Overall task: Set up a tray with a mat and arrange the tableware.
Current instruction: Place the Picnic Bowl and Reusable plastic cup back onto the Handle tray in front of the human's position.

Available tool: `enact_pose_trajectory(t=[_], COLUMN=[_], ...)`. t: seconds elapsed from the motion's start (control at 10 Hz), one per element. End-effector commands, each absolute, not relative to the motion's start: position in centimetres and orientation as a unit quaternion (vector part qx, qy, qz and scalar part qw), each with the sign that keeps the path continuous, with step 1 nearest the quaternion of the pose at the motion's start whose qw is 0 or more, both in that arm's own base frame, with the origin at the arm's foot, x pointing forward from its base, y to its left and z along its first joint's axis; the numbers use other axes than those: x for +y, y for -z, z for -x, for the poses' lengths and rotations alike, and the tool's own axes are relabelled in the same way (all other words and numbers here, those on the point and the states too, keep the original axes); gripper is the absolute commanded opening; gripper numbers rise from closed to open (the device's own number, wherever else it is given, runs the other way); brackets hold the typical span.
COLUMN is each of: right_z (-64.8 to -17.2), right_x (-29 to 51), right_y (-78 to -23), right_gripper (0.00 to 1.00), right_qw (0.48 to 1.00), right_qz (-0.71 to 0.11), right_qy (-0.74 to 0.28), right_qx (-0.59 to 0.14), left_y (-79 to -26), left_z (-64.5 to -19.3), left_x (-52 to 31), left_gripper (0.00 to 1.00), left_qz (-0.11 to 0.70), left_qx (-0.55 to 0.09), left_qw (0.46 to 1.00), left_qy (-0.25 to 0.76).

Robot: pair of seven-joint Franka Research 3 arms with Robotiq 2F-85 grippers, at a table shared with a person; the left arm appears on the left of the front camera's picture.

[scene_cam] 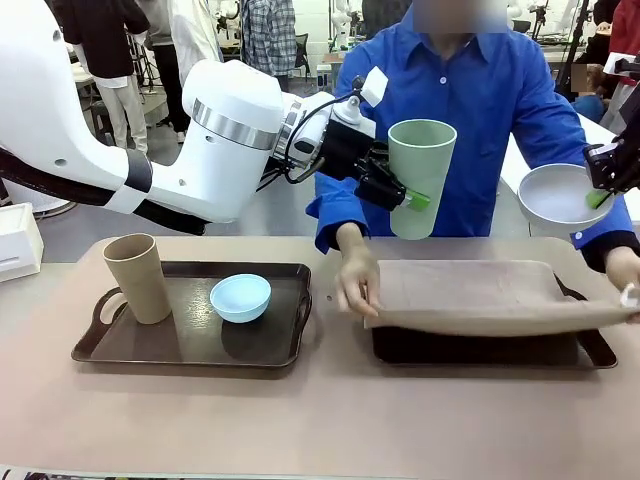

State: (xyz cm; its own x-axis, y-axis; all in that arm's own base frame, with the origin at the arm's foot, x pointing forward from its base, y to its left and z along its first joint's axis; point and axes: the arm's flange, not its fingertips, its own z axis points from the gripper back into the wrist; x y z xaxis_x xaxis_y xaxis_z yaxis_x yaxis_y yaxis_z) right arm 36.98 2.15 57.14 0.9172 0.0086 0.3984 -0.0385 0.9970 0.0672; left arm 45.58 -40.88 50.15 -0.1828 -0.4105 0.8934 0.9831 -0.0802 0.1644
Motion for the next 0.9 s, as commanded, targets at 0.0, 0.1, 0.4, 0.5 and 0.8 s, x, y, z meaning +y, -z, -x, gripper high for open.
enact_pose_trajectory(t=[0.0,0.1,0.4,0.5,0.8], right_z=[-37.15,-37.15,-37.15,-37.15,-37.15], right_x=[2.19,2.19,2.19,2.19,2.19], right_y=[-57.1,-57.1,-57.1,-57.1,-57.1], right_gripper=[0.0,0.0,0.0,0.0,0.0], right_qw=[0.978,0.978,0.978,0.978,0.978], right_qz=[-0.036,-0.036,-0.036,-0.036,-0.036], right_qy=[-0.015,-0.015,-0.015,-0.015,-0.015], right_qx=[-0.205,-0.205,-0.205,-0.205,-0.205], left_y=[-50.45,-50.45,-50.45,-50.45,-50.45], left_z=[-45.62,-45.62,-45.62,-45.62,-45.62], left_x=[-40.8,-40.8,-40.8,-40.8,-40.8], left_gripper=[0.0,0.0,0.0,0.0,0.0], left_qz=[0.35,0.35,0.35,0.35,0.35], left_qx=[-0.414,-0.414,-0.414,-0.414,-0.414], left_qw=[0.533,0.533,0.533,0.533,0.533], left_qy=[0.65,0.65,0.65,0.65,0.65])
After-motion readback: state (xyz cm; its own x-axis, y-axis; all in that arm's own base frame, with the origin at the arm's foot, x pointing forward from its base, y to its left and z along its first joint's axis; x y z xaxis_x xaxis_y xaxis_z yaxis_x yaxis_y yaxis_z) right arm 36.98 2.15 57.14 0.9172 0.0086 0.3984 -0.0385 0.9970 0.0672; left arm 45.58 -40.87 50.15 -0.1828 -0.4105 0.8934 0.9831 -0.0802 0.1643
